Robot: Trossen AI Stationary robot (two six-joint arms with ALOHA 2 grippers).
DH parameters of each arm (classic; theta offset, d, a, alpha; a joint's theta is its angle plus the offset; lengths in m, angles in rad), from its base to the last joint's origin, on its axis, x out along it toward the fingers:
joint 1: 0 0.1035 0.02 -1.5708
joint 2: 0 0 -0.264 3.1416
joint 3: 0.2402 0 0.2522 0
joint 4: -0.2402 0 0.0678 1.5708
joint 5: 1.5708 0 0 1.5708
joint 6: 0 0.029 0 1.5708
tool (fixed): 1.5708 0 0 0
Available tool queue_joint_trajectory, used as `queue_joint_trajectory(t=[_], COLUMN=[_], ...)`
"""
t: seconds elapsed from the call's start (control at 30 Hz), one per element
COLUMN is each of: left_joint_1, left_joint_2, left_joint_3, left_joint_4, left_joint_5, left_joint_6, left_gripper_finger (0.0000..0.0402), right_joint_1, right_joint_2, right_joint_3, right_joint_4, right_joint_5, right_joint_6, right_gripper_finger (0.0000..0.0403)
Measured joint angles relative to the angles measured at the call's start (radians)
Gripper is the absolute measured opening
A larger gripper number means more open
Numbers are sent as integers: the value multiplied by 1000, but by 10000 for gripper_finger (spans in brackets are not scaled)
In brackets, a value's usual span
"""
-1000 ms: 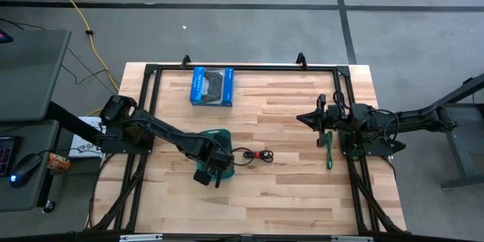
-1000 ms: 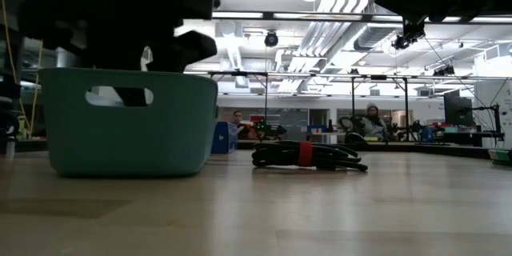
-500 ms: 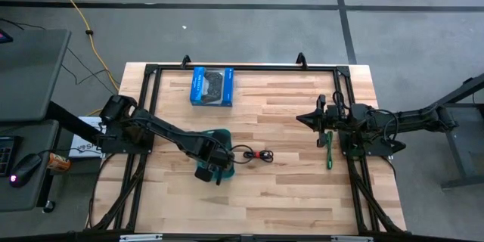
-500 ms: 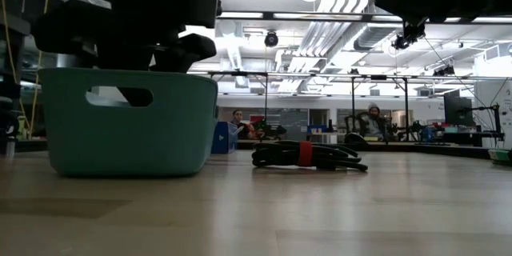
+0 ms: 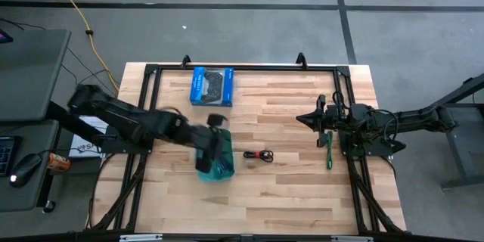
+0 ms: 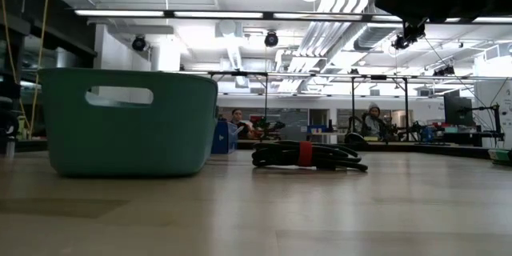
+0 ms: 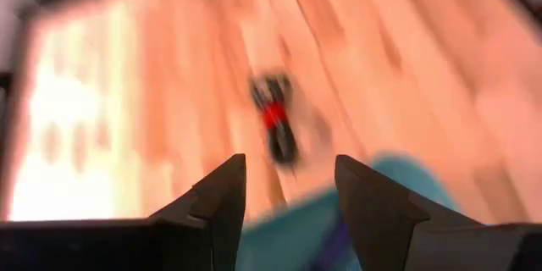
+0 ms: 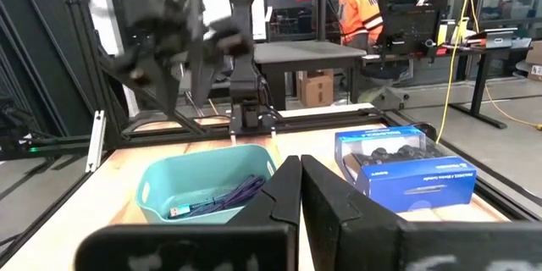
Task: Pick and place USB-C Cables
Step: Put the green charger cable into the green bin
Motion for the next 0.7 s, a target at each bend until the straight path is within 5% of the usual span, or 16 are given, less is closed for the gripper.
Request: queue_joint_trajectory(t=[0.23, 0.43, 0.7], left_joint_1=[80, 131, 130], left_joint_2=[-254, -349, -387], left_joint_3=[-317, -596, -686], left_joint_4=[605, 1066, 1123], left_joint_5=[-2, -2, -9], left_joint_6=[36, -55, -88], left_gripper_finger=[161, 161, 161], right_joint_1=[0, 0, 0], right_joint_2=[0, 0, 0], right_joint_3=[0, 0, 0], right_joint_4=[0, -2, 14], right_joint_5=[0, 0, 0], right_joint_6=[0, 0, -19], right_gripper_finger=[0, 0, 0])
